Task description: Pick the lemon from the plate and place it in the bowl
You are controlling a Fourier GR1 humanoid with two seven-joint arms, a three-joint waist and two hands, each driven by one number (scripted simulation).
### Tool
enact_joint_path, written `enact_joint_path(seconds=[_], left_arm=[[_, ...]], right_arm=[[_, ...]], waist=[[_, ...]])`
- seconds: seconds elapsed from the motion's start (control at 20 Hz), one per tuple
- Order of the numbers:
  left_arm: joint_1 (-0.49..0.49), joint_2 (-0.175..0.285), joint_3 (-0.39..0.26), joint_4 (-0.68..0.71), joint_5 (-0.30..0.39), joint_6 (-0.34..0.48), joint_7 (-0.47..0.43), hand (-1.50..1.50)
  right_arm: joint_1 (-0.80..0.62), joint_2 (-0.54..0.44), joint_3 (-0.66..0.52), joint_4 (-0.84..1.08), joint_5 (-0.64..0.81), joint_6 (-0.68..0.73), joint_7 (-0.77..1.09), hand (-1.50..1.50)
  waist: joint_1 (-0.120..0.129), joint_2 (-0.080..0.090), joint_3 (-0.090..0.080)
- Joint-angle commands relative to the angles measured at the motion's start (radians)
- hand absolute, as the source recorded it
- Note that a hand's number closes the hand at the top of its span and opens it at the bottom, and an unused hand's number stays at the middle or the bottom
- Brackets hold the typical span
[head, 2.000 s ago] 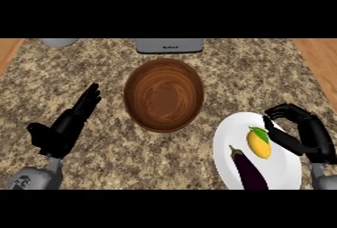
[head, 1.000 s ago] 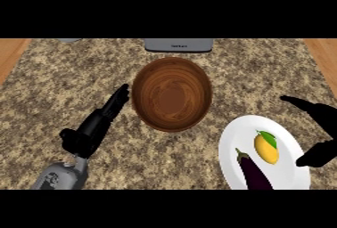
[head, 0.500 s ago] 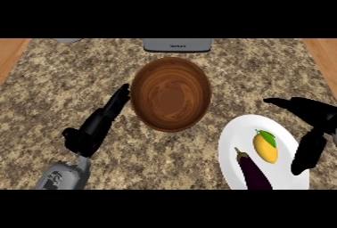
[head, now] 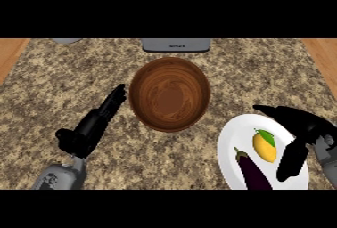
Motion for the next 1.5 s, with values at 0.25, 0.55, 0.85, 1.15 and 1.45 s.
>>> enact_joint_path(seconds=[0.25, 0.55, 0.85, 1.15, 1.45], left_arm=[[0.027, -0.020, 0.033, -0.013, -0.036, -0.037, -0.018, 0.00], [0.032, -0.036, 0.042, 0.017, -0.047, -0.058, -0.026, 0.00], [0.064, -0.106, -0.021, -0.083, -0.126, -0.001, 0.039, 0.00], [0.065, -0.083, 0.038, -0.103, -0.103, -0.045, 0.062, 0.00], [0.028, -0.122, 0.041, -0.097, -0.115, -0.055, 0.105, 0.00]], right_arm=[[0.077, 0.035, -0.078, -0.056, 0.194, 0.027, -0.067, -1.50], [0.153, 0.064, -0.055, -0.085, 0.386, -0.065, -0.127, -1.50], [0.168, 0.132, -0.056, 0.075, 0.542, -0.136, -0.259, -1.50], [0.260, 0.165, -0.061, 0.141, 0.616, -0.165, -0.346, -1.50], [0.113, 0.183, -0.168, 0.330, 0.633, -0.112, -0.465, -1.50]], waist=[[-0.002, 0.000, 0.000], [-0.005, 0.001, 0.000], [0.001, 0.000, 0.001], [-0.001, 0.000, 0.001], [0.002, 0.002, 0.001]])
